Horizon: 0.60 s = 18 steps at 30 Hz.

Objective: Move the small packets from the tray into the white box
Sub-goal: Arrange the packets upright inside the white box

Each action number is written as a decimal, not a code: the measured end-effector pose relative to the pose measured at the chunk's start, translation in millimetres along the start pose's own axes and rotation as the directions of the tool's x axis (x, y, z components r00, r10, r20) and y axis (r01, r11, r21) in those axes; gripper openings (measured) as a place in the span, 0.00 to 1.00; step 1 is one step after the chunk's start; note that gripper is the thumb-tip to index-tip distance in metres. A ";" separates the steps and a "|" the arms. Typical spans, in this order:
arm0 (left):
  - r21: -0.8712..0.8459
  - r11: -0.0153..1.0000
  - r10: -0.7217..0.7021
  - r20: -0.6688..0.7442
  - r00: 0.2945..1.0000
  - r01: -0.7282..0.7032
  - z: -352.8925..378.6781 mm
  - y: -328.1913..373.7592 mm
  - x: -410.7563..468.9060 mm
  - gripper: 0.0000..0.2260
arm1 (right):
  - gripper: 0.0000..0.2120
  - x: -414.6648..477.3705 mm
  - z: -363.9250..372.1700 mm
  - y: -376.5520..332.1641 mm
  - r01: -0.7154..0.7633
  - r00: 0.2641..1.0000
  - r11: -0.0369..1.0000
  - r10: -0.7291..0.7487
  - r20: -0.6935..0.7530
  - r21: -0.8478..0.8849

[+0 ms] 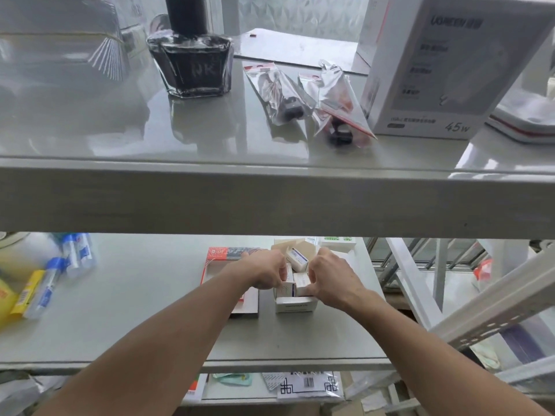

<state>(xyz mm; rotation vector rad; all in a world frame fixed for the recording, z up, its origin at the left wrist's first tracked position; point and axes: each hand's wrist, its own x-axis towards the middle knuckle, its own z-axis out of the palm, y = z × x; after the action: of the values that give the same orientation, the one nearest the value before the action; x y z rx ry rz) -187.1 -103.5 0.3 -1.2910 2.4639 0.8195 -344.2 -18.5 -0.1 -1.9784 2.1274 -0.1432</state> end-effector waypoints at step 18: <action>-0.024 0.999 0.034 0.050 0.998 -0.032 -0.6 -2.2 2.9 0.07 | 0.09 30.5 -11.2 -3.1 0.148 0.980 0.988 -0.141 0.143 -0.041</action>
<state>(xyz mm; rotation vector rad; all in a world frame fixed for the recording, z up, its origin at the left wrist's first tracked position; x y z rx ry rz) -187.0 -106.8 -1.3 -1.2251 2.4497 0.8800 -345.6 -50.0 8.3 -2.1061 1.9200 0.0261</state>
